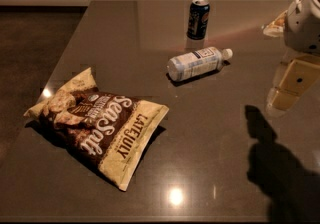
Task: Move brown chip bag near blue plastic bottle
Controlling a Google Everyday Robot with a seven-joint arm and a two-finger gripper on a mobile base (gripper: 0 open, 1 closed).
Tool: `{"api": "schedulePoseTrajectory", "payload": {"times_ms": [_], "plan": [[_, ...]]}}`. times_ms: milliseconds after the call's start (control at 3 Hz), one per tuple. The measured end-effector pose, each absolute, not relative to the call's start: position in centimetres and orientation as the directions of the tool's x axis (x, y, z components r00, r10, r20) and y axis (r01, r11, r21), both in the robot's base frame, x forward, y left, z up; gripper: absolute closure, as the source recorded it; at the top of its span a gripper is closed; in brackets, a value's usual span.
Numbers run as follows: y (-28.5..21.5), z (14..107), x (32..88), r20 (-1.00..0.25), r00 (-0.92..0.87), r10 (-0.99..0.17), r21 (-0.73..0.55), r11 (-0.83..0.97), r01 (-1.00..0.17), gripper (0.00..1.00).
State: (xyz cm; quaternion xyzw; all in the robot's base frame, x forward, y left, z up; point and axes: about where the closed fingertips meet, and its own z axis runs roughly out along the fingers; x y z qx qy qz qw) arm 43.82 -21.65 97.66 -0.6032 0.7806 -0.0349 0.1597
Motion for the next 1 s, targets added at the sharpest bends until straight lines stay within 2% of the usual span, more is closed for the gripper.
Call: {"api": "schedulePoseTrajectory", "payload": {"times_ms": [333,1000], "plan": [[-21.6,97.7,43.8,-0.207,-0.221,-0.953,-0.247,0.270,-0.931,0.00],[-15.7,96.1,43.8,-0.289,-0.172,-0.942,-0.190,0.233,-0.954,0.00]]}}
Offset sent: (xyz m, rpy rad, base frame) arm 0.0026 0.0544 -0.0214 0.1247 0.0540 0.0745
